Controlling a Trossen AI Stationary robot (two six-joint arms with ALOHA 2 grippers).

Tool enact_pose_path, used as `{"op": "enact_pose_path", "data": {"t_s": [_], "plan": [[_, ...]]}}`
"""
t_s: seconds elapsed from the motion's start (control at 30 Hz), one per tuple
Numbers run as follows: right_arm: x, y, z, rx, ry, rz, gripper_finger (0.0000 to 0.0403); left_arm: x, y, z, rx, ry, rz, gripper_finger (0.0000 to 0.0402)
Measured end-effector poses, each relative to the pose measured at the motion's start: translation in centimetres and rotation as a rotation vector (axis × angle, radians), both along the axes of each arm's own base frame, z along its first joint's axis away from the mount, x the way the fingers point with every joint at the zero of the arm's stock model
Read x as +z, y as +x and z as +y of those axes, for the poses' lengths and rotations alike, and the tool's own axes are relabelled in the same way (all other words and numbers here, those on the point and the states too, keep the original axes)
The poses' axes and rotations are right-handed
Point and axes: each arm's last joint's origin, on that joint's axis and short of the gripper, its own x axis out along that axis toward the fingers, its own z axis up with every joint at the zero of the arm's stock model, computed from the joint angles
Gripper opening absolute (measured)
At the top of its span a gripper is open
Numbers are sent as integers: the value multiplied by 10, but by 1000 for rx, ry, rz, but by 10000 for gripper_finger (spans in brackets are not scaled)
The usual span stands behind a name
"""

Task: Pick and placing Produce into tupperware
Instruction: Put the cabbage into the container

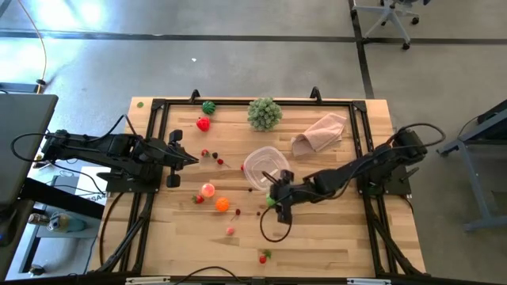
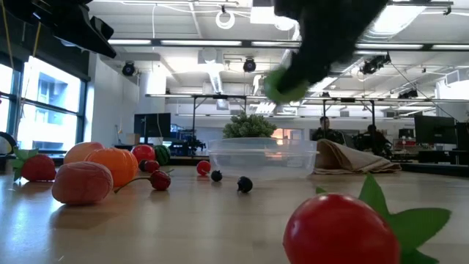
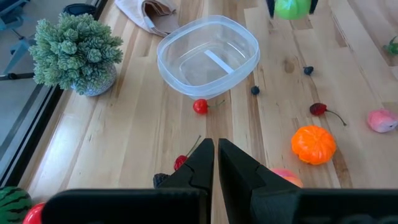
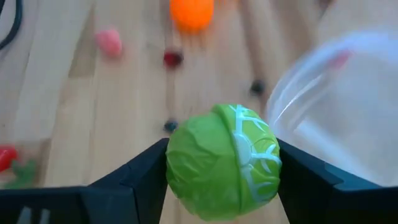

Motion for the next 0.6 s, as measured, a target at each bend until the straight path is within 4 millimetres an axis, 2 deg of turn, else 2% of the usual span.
{"op": "enact_pose_path", "data": {"t_s": [0.17,0.3,0.4,0.47,0.6], "plan": [[49,22,-18,22,-153,-70,232,0,0,0,0,0,0,14],[71,31,-44,13,-199,-67,232,0,0,0,0,0,0,14],[72,34,-69,-14,-178,-39,232,0,0,0,0,0,0,14],[66,34,-84,-11,-122,-17,232,0,0,0,0,0,0,14],[32,38,-104,-30,-71,64,232,0,0,0,0,0,0,14]]}}
